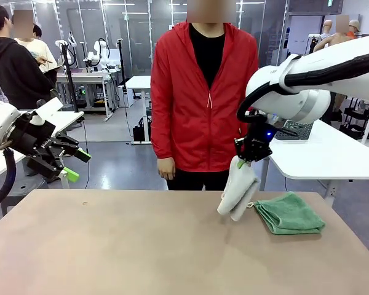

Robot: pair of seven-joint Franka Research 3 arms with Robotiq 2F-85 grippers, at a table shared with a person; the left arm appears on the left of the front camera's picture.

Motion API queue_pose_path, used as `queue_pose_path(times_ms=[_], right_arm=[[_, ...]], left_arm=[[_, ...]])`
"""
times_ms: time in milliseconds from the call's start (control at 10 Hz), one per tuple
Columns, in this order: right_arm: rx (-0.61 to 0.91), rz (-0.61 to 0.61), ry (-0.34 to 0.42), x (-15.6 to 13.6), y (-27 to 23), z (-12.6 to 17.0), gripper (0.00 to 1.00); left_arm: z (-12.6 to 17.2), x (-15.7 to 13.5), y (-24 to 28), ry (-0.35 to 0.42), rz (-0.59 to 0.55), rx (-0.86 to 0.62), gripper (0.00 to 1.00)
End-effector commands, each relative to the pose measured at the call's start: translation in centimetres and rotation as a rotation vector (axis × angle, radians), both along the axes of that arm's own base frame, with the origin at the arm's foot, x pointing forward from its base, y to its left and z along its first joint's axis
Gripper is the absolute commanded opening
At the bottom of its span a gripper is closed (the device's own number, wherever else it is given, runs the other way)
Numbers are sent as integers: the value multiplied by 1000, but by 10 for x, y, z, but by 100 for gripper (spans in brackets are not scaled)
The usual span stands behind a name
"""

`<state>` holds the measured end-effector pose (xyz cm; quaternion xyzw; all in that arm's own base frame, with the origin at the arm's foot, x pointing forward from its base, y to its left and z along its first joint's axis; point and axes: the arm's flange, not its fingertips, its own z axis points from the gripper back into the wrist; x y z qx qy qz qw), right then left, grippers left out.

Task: Fold the towels and place them in the basket.
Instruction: Stack the folded Towel with hook on the right side of the table.

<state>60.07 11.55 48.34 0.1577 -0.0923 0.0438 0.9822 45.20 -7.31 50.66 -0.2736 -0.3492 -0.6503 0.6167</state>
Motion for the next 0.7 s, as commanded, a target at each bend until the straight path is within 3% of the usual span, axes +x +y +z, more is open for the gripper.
queue_pose_path(times_ms=[0,200,600], right_arm=[[-20,51,43,18,-29,4,5],[-17,95,91,14,-49,6,5],[-31,44,88,8,-74,1,5]], left_arm=[[2,-2,0,-3,-12,-15,98],[2,-2,0,-3,-12,-15,98],[2,-2,0,-3,-12,-15,98]])
